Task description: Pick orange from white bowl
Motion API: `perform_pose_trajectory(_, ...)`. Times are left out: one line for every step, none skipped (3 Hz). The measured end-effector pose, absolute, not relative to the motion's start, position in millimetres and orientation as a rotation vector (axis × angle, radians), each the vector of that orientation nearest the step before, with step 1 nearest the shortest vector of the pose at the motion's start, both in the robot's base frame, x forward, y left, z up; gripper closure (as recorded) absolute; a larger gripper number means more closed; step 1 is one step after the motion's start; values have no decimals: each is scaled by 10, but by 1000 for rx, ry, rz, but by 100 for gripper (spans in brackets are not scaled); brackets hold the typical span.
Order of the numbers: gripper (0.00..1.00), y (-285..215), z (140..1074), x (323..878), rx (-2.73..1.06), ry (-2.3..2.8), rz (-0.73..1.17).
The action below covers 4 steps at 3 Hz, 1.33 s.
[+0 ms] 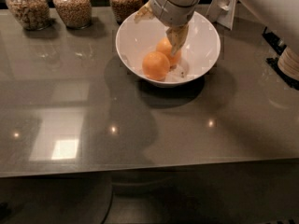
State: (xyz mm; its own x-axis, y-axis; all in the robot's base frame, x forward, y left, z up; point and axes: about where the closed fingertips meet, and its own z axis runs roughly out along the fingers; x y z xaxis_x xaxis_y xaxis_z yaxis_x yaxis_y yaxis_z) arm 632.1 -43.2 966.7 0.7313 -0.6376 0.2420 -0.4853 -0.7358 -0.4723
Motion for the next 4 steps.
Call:
perform_pose_trajectory(25,-454,9463,6382,-2612,899,-536)
perform_pose_trajectory(24,-504,9277,6417,-2645,947,-503)
perform_pose_trajectory(26,-509,9135,6454,-2657,980,-457)
perform_pose_trajectory(26,-449,9041,6506,-2654,992,-409)
